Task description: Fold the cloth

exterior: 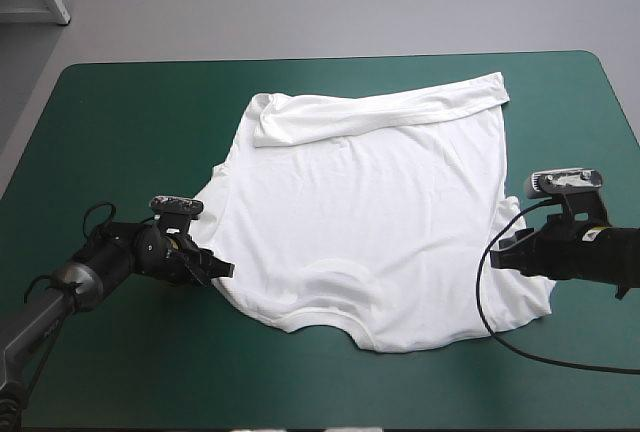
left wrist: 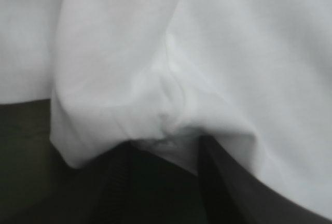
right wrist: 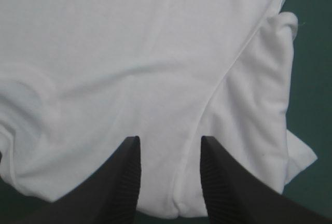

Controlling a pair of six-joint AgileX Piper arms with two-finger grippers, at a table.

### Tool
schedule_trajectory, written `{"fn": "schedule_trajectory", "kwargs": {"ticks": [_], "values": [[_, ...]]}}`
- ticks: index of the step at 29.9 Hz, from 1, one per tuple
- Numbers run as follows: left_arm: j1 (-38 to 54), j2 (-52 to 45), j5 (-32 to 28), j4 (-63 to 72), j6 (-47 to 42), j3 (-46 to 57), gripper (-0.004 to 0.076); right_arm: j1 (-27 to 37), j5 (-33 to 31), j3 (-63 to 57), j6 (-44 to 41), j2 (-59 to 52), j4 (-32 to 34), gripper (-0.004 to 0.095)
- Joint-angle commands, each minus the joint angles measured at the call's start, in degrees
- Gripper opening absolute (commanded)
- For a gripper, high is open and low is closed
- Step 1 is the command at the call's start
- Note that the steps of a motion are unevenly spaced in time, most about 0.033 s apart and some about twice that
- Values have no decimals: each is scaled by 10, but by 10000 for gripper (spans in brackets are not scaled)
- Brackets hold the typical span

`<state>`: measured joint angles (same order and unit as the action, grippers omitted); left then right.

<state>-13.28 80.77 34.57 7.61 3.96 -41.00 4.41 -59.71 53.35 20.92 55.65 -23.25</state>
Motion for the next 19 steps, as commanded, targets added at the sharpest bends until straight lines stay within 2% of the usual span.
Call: {"fn": "schedule_trajectory", "kwargs": {"ticks": [1,5,13,19], "values": [[-1,11,-6,32,15,1,312,4,-23,13,-6,-6,-3,364],[-1,-7,18,56,41,-2,312,4,-2,13,-13,-8,25,364],[-1,-104,63,61,44,-12,312,4,18,13,-15,-7,24,364],[-1,-128,51,60,26,-14,314,4,25,13,-15,-7,23,365]]}}
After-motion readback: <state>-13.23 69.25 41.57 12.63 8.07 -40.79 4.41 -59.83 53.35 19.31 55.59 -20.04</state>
